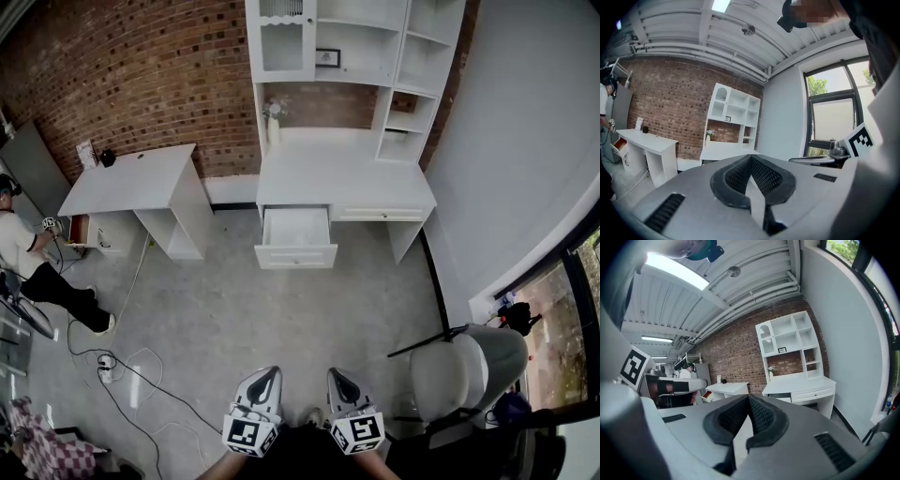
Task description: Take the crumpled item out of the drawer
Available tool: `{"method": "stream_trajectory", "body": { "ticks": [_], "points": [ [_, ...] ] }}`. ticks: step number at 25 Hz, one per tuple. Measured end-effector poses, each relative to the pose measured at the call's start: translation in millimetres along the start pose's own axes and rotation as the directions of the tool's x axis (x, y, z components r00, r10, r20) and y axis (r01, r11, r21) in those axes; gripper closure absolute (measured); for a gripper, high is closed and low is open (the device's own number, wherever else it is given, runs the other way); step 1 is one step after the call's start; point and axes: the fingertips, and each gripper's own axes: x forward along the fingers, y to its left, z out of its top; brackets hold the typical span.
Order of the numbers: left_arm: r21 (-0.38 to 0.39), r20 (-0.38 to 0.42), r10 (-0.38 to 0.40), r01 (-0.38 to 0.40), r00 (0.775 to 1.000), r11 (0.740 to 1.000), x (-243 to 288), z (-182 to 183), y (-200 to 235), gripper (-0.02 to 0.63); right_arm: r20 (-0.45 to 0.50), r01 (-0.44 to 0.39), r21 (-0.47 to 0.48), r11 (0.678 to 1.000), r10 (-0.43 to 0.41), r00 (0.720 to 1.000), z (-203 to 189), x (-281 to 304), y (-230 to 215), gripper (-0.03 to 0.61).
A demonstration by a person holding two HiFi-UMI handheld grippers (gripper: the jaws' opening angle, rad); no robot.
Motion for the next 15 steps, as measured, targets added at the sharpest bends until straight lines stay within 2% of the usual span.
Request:
{"method": "stream_trajectory", "body": {
  "ticks": [7, 11, 15],
  "points": [
    [-0.028, -0.031, 0.046, -0.047, 0.998, 0.998, 26.2, -13.0, -7.8, 0.589, -0.02, -0.051, -0.009, 0.999, 0.051, 0.999, -2.1, 24.6, -29.5, 0.565],
    [-0.032, -0.062, 0.039, -0.042, 0.997, 0.999, 57.8, -25.3, 8.9, 0.589, -0.034, -0.037, -0.003, 0.999, 0.037, 0.999, -6.6, 52.3, -47.1, 0.565],
    [-0.057, -0.052, 0.016, -0.019, 0.999, 0.998, 110.2, -24.6, 40.4, 0.589, -0.049, -0.012, -0.01, 1.0, 0.011, 0.999, -5.2, 102.4, -71.1, 0.565]
  ]
}}
